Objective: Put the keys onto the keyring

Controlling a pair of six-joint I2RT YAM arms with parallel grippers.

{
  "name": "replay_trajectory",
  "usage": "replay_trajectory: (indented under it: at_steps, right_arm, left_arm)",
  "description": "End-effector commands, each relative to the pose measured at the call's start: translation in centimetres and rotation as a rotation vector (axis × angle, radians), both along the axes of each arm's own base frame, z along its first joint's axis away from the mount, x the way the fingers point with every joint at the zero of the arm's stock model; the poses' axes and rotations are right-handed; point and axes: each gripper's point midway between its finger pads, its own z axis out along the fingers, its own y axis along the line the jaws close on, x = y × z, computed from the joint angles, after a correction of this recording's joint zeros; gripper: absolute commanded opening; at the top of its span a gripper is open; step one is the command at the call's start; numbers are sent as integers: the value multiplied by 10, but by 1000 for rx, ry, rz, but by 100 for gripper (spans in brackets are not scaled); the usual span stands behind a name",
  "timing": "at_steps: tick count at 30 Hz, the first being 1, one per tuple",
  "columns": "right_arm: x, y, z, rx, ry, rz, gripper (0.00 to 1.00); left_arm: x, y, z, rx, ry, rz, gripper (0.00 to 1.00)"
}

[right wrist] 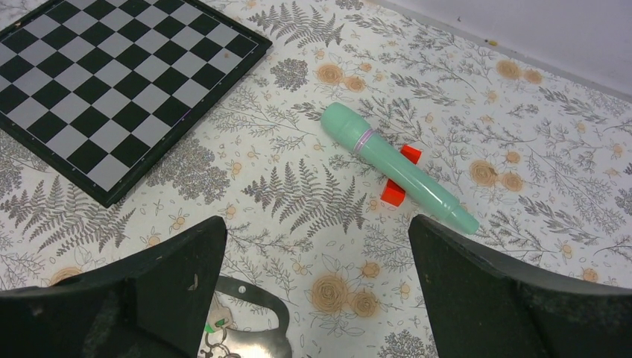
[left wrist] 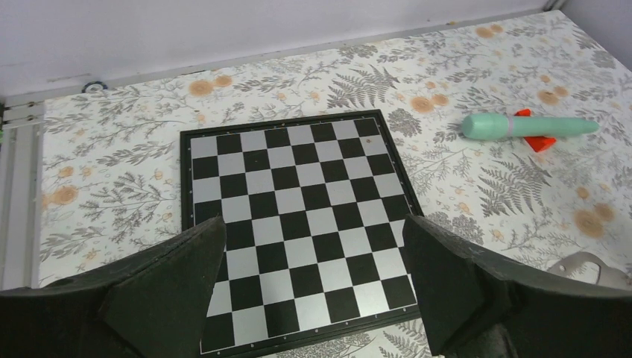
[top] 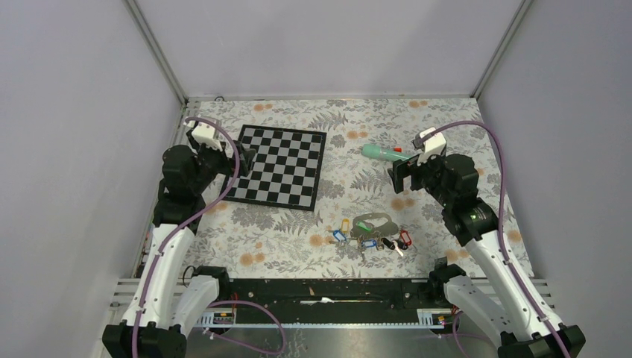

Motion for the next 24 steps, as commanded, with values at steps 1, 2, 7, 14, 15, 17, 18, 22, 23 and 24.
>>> replay_trajectory:
  at_steps: [1, 2, 7, 14, 15, 17, 18, 22, 23, 24]
  right_arm:
    - [2, -2, 22, 9, -89, -2, 100]
    - [2, -4, 21, 5, -89, -11, 100]
    - [3, -5, 18, 0, -86, -13, 99]
    - [3, -7, 15, -6, -81, -20, 100]
    - [3, -7, 15, -4, -80, -21, 100]
    - [3, -7, 14, -5, -80, -21, 100]
    - [2, -7, 14, -4, -82, -18, 100]
    - [2, -7, 14, -3, -84, -18, 100]
    - [2, -8, 14, -4, -84, -20, 100]
    - [2, -8, 14, -5, -86, -19, 100]
  left_arm:
    - [-7, -12, 11, -1, -44, -92, 99]
    - [-8, -11, 11, 4, -41, -94, 99]
    - [-10, -11, 10, 23, -38, -110, 99]
    - [-14, -16, 7, 45, -38, -154, 99]
    - [-14, -16, 7, 46, -38, -156, 99]
    - [-15, -18, 6, 45, -35, -166, 99]
    - [-16, -19, 5, 43, -35, -174, 99]
    - [-16, -20, 5, 44, -34, -181, 99]
    - [-16, -20, 4, 44, -31, -181, 99]
    - [-16, -20, 4, 43, -33, -183, 99]
